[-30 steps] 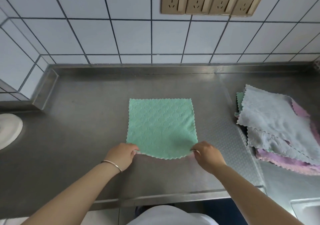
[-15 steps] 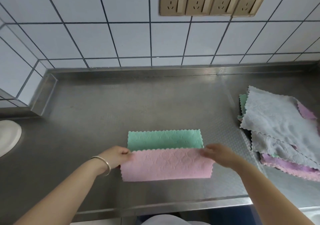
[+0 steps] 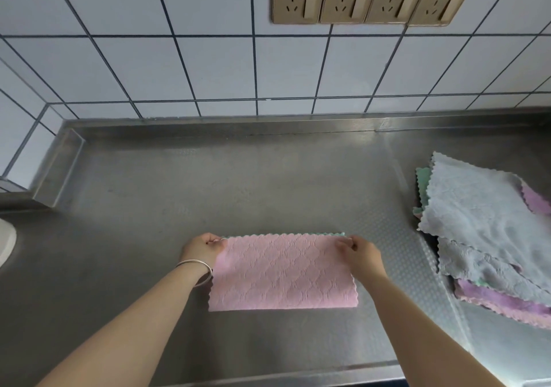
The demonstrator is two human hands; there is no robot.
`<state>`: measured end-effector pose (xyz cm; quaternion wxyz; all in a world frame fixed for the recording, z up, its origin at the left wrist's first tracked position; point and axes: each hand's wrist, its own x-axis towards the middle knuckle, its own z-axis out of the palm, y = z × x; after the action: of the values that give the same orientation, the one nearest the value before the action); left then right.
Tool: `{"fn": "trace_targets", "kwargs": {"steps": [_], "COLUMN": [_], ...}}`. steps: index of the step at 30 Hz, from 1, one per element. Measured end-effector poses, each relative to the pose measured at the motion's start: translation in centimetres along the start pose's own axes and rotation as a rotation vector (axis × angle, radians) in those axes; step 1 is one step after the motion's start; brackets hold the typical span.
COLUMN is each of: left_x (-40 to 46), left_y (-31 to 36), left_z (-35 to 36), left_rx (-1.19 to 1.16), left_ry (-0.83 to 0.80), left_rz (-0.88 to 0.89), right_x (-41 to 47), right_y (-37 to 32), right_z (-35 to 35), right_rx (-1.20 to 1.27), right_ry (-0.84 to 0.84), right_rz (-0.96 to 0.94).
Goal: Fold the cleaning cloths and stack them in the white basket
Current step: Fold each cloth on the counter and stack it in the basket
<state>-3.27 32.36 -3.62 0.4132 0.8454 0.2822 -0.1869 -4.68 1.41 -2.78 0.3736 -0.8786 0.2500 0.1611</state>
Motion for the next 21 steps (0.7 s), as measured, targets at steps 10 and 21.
{"fn": "trace_targets", "kwargs": {"steps": [10,21], "left_x": [0.7,-3.0], "left_y": [1.1,-0.2], "left_z": [0.3,4.8], "left_rx": [0.286,0.623], "left_ry": [0.065,0.329], "left_rz": [-0.003,0.694], "right_x": [0.9,-2.1], "right_y": [-0.3,0.0], "right_z": [1.3,0.6], "right_rx": [-0.053,0.116], "right_ry": [0.083,0.13], "right_rz": [0.075,0.249]}}
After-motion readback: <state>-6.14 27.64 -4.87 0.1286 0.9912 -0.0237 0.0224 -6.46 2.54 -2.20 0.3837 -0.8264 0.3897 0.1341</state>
